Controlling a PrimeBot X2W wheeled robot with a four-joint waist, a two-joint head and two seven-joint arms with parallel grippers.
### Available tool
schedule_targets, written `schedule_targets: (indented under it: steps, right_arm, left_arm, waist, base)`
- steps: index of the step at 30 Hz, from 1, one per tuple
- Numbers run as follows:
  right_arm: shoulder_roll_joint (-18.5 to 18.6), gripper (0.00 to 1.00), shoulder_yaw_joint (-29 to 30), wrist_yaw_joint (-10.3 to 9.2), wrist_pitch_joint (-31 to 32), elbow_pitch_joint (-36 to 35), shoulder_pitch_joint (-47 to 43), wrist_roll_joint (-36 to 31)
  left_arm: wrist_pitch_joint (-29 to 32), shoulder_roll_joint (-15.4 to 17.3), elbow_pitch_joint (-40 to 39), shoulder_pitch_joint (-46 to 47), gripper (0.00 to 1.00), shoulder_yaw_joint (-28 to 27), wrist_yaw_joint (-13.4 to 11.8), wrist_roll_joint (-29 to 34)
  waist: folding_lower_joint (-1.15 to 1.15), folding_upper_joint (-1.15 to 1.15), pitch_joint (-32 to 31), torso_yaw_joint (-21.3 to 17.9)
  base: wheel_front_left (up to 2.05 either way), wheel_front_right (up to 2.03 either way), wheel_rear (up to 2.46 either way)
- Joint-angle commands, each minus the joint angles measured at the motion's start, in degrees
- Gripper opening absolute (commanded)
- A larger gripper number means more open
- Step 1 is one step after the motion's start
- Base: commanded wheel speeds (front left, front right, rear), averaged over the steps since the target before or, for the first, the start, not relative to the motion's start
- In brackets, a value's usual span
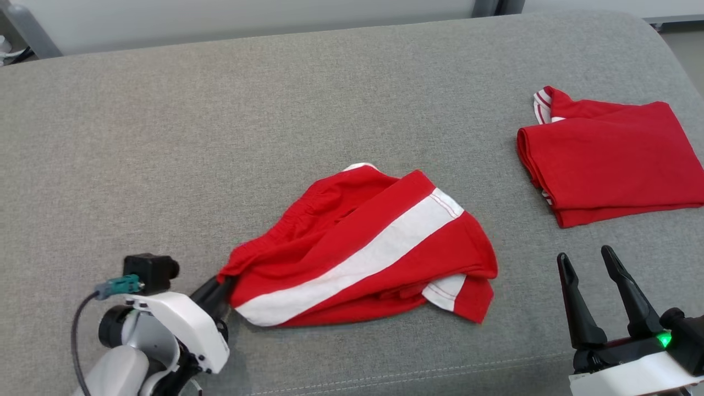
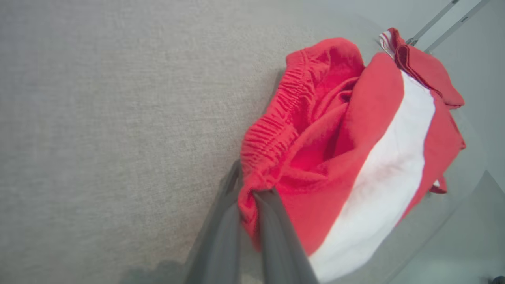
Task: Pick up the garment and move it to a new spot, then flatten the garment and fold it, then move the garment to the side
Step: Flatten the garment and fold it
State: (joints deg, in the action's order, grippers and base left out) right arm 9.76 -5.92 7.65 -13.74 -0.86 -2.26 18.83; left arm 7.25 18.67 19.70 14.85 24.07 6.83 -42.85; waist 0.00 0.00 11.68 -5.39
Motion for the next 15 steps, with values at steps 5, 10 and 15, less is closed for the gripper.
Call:
schedule_targets:
  steps: [5,10,15]
  right_arm:
    - [1.5,1.0,-1.4,-0.16,-1.0,-0.8,1.6,0.8]
    - [1.9,1.0,-2.1,-0.16,-0.9,-0.8,2.5,0.9]
    - [2.2,1.0,-2.9,-0.16,-0.8,-0.7,3.6,1.1]
  left_arm:
    - [-2.0,3.8,-4.2,2.2,0.0,-7.2,-1.9,-3.2]
    - [-2.2,6.4,-5.0,3.4,0.0,-11.3,-4.9,-4.0]
    - [-3.0,7.8,-1.8,7.5,0.0,-13.9,-7.0,-4.0]
  waist:
    - [0.0,0.0,0.1,1.4]
    - [0.0,0.0,0.5,1.9]
    - [0.0,0.0,1.3,1.1]
  base:
    - [0.0,0.0,0.0]
    - [0.0,0.0,0.0]
    - [0.0,0.0,0.0]
